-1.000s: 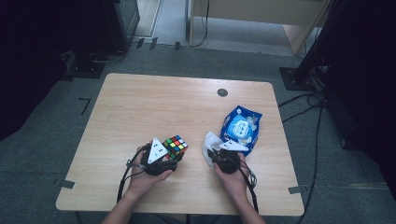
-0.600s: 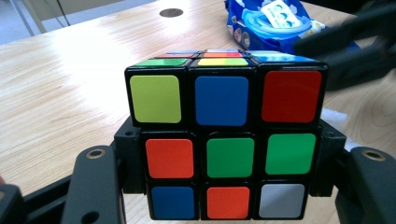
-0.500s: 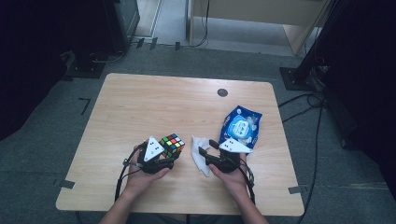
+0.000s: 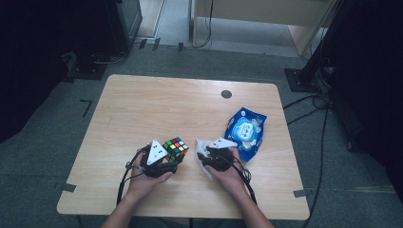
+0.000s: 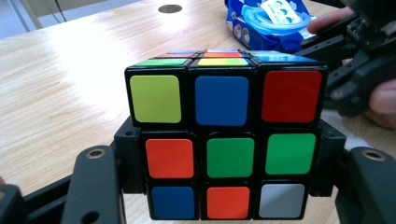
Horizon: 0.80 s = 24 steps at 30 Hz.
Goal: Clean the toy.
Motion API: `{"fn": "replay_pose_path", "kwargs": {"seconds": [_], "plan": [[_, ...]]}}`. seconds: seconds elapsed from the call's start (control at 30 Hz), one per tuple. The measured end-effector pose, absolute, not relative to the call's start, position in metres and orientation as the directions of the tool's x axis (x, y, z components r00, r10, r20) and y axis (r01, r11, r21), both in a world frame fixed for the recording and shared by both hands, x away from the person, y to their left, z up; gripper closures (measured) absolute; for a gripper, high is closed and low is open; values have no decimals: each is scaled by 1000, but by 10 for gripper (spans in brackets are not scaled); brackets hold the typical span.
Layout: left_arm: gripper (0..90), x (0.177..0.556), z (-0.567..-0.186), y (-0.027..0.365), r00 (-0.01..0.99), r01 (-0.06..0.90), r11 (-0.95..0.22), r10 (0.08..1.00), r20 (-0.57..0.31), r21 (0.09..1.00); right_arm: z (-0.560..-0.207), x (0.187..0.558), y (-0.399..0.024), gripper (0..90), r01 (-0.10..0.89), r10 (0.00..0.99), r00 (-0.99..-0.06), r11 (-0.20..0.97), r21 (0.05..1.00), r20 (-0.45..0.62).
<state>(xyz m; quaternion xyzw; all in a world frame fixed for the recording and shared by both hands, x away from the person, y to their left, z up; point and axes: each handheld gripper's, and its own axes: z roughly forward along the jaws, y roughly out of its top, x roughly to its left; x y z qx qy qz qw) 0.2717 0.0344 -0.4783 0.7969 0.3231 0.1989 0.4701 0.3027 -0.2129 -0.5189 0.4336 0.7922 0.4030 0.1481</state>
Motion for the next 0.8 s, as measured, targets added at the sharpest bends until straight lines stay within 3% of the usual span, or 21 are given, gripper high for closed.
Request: {"fn": "replay_pose_path", "kwargs": {"seconds": [0.1, 0.17, 0.3, 0.53, 0.8], "plan": [[340, 271, -479, 32, 717, 326, -354, 697, 15, 877, -519, 302, -217, 804, 587, 814, -565, 279, 760, 137], [340, 270, -479, 31, 720, 324, -354, 694, 15, 877, -518, 300, -220, 871, 585, 810, -566, 265, 767, 152], [340, 269, -480, 29, 727, 323, -360, 687, 15, 875, -498, 288, -224, 888, 538, 788, -586, 202, 818, 190], [340, 263, -483, 14, 758, 307, -381, 652, 18, 872, -436, 250, -211, 885, 352, 657, -726, 99, 931, 204], [340, 248, -479, -3, 802, 243, -389, 596, 41, 888, -439, 248, -193, 883, 394, 613, -739, 58, 917, 278]]}}
